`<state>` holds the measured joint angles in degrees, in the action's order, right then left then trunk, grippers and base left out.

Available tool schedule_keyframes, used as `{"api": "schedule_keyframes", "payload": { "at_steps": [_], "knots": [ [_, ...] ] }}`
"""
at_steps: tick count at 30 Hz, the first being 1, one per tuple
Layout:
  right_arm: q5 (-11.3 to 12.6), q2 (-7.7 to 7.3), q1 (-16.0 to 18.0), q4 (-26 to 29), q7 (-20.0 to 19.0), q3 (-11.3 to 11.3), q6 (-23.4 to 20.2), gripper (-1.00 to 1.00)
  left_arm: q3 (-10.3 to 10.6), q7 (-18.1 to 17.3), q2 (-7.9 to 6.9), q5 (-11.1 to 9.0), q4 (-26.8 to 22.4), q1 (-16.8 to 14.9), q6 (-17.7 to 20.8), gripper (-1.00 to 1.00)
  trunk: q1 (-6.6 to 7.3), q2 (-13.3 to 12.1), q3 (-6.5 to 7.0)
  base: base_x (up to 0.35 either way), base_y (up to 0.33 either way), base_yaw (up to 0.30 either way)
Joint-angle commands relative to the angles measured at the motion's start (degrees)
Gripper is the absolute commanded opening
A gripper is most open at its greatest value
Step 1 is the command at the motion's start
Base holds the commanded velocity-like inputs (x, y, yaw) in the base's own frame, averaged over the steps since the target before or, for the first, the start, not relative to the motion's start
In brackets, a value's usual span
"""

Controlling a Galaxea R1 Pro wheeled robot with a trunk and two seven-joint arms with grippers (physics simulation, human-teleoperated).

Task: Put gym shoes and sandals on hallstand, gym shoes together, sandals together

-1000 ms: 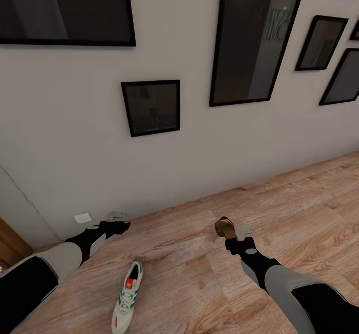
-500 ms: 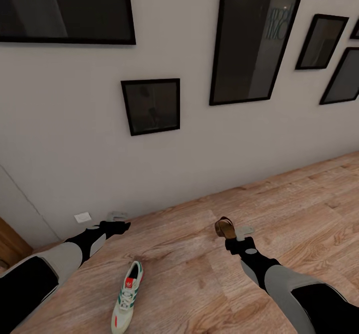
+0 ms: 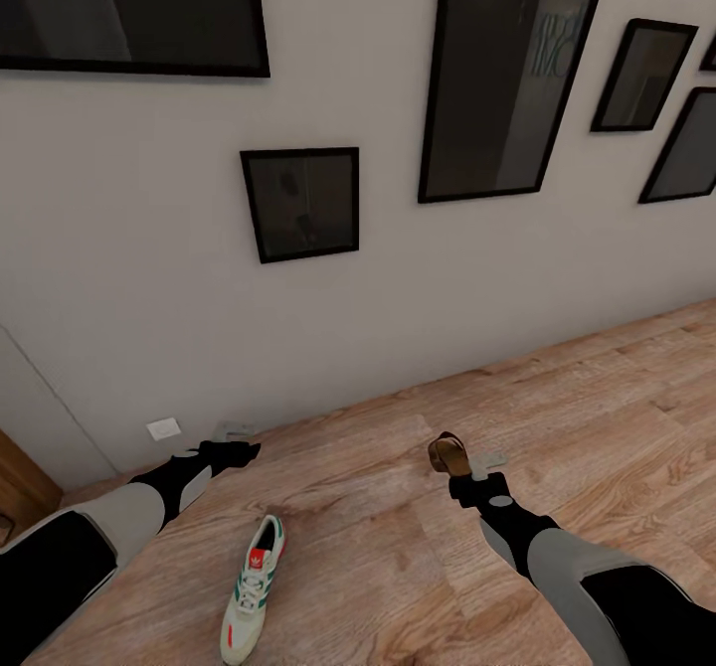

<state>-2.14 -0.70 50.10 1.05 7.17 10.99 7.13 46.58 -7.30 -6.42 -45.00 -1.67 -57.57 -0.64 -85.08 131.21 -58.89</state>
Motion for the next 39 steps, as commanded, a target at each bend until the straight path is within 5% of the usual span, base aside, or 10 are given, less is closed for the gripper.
{"api": "schedule_keyframes", "payload": {
  "at_steps": [1,7,11,13,15,19,25,39],
  "knots": [
    [0.1,0.00,0.0,0.0,0.0,0.0,0.0,-1.00,0.0,0.0,0.00,0.0,0.0,0.0,0.0,1.00,0.00,0.0,0.00,0.000,0.000,0.000],
    [0.1,-0.03,0.0,0.1,0.3,0.0,0.1,-1.00,0.0,0.0,0.00,0.0,0.0,0.0,-0.2,1.00,0.00,0.0,0.00,0.000,0.000,0.000],
    [0.1,-0.87,0.5,1.3,4.6,-0.1,-0.4,-1.00,0.0,0.0,0.05,0.0,0.0,0.1,-0.2,1.00,0.00,0.0,0.00,0.000,0.000,0.000],
    [0.3,-4.50,3.3,7.4,11.1,-0.1,-5.2,-1.00,0.0,0.0,0.11,0.0,0.0,0.8,-0.2,1.00,0.00,0.0,0.00,0.000,0.000,0.000],
    [0.5,-7.36,4.8,12.7,13.0,-0.4,-9.1,-1.00,0.0,0.0,0.10,0.1,0.1,2.1,-0.1,1.00,0.00,0.0,0.00,0.000,0.000,0.000],
    [0.9,-9.34,3.1,15.8,14.2,-2.5,-4.8,-1.00,-0.1,0.0,-0.01,0.1,0.1,3.0,0.0,1.00,0.00,0.0,0.00,0.000,0.000,0.000],
    [1.2,-10.47,-0.3,16.5,15.0,-7.8,5.1,-1.00,-0.2,0.1,-0.72,0.0,0.1,3.6,2.1,1.00,0.00,0.0,0.00,0.000,0.000,0.000],
    [1.3,-10.76,-1.4,14.9,15.2,-9.4,7.7,-1.00,-0.2,0.1,-2.13,-0.1,0.2,6.5,10.2,1.00,0.00,0.0,0.00,0.000,0.000,0.000]
  ]
}}
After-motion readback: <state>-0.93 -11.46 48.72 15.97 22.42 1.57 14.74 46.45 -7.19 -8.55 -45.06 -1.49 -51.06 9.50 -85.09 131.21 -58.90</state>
